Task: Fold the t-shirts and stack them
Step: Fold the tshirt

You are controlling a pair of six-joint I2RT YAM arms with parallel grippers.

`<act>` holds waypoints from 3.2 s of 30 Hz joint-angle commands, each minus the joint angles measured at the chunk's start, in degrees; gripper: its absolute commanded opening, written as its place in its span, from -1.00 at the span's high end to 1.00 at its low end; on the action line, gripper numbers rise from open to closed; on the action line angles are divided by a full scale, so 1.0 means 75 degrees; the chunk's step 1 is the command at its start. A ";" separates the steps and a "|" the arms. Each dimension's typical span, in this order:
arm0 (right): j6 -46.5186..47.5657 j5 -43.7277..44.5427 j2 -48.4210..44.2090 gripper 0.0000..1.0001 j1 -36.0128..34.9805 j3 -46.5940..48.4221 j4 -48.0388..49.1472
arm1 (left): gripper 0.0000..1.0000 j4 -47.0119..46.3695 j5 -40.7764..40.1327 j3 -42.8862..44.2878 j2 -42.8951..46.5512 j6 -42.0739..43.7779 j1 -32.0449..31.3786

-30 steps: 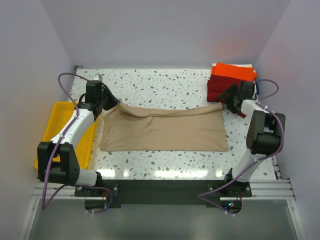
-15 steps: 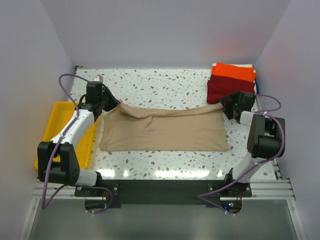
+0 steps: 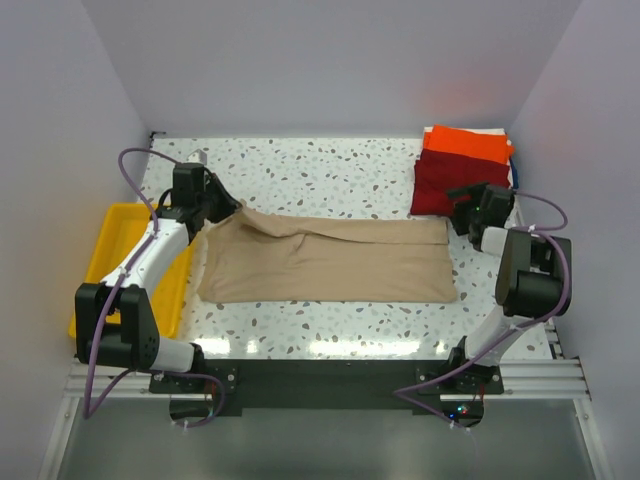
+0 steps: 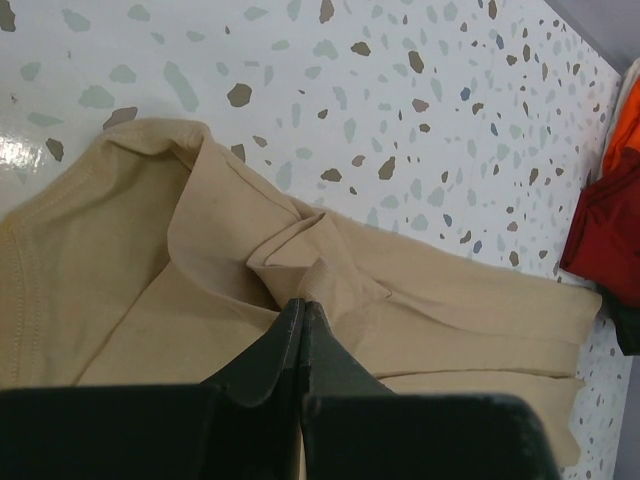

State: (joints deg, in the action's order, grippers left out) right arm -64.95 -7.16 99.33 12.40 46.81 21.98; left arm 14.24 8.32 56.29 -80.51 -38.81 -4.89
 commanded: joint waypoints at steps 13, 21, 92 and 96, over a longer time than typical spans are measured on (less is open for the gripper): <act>-0.0738 0.0544 0.1146 -0.42 0.0045 -0.0393 0.1826 | 1.00 -0.0492 0.0227 -0.0146 0.0106 0.0006 0.0054; -0.0623 0.0415 0.0518 1.00 0.0022 -0.0101 0.1795 | 1.00 -0.0422 0.0227 -0.0088 0.0176 0.0041 0.0054; 0.3116 0.0016 -0.2074 0.10 -0.0013 0.0523 -0.4231 | 1.00 -0.0387 0.0497 0.0053 0.0352 -0.0029 0.0054; 0.3280 0.0449 -0.2508 0.15 -0.0013 -0.0169 -0.4302 | 1.00 -0.0352 0.0520 0.0053 0.0363 -0.0040 0.0054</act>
State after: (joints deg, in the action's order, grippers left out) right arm -43.27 -6.94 85.21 12.38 46.98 -10.39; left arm 13.82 11.05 55.42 -79.68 -38.46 -4.89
